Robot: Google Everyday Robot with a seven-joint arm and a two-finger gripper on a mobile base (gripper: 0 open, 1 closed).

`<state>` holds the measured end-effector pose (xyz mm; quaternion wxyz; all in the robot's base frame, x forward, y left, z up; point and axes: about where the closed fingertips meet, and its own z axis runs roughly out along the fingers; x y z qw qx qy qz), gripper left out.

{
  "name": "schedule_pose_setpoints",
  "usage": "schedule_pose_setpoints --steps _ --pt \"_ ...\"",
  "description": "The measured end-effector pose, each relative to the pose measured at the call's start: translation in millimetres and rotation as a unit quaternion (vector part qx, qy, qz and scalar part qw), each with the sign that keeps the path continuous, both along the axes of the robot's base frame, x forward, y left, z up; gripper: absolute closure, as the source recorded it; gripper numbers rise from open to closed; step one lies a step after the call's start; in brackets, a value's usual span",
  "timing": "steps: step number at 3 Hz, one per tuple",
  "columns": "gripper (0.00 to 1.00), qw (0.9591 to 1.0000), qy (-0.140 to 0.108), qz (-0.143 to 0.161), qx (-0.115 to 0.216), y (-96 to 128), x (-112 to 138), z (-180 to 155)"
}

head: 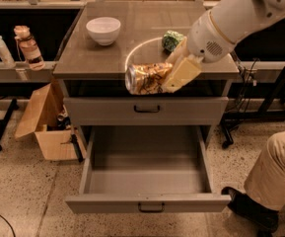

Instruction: Pick orange can from middle drawer and place on counter

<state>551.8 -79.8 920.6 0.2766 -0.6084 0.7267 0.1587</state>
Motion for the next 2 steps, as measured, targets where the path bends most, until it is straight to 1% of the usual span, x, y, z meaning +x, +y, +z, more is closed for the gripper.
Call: schedule_pose_setpoints --steps 1,2 --pt "1.00 0.9998 -0.019 0.002 0.008 13 19 28" --pt "1.00 0.9997 -0.017 0.007 0.014 38 50 37"
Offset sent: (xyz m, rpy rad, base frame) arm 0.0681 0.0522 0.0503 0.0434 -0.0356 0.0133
